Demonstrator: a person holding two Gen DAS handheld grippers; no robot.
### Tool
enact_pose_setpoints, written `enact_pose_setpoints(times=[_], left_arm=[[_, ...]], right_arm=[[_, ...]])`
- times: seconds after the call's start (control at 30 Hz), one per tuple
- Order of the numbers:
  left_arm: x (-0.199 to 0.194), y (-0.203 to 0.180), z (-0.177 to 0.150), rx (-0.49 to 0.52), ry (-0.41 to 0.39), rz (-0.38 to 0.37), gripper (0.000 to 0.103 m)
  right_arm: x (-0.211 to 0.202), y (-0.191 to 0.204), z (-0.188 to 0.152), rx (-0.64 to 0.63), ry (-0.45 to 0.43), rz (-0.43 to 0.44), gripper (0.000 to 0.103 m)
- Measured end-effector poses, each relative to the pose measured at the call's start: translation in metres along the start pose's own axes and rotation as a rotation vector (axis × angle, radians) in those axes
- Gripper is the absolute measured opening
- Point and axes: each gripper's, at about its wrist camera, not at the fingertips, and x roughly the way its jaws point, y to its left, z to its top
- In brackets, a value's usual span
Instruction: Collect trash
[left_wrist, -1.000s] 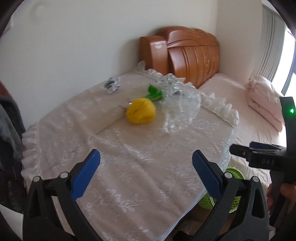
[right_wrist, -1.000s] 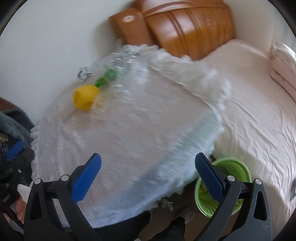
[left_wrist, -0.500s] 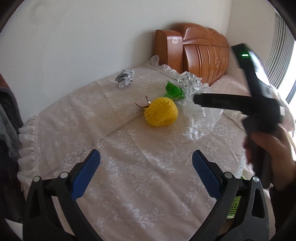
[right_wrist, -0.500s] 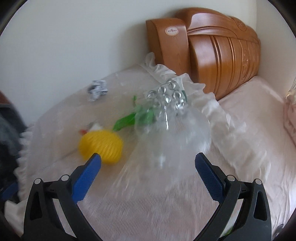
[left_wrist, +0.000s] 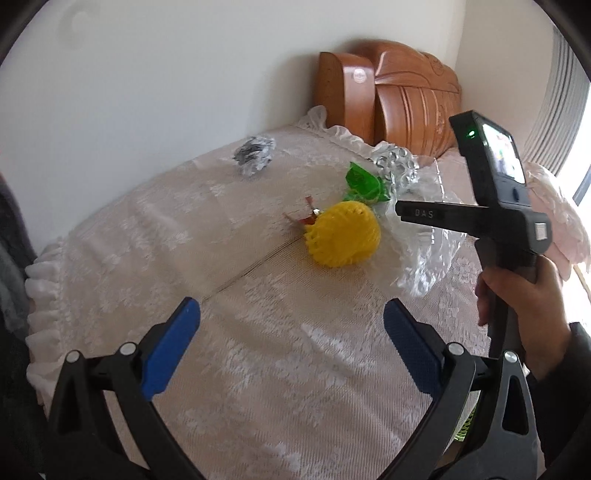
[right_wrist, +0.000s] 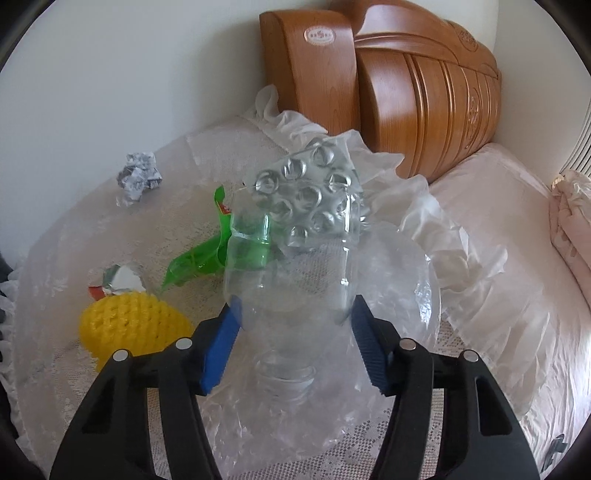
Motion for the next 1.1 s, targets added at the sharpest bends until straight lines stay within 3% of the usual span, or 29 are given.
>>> enact_pose_setpoints(times=[0.27, 0.63, 0.9, 1.1], left_arm=[[0.038, -0.021, 0.028, -0.006, 0.0, -0.055, 0.095], [0.094, -0.036, 0.06, -0.127, 0.053, -0.076, 0.094], [0.107, -0.019, 0.046, -0.209, 0.11, -0.075, 0.054], [0.077, -0.012, 0.028, -0.185, 0.068, -0.081, 0.05]], right_arm=[[-0.05, -0.02, 0.001, 0.067, -0.081, 0.139, 0.06], [-0.112, -0.042, -0.011, 0.099, -0.157, 0.197, 0.061], [-0.126, -0.047, -0.03, 0.103, -0.134, 0.218, 0.061], [-0.13, -0.041, -0.042, 0.089, -0.111, 0.242, 0.061]])
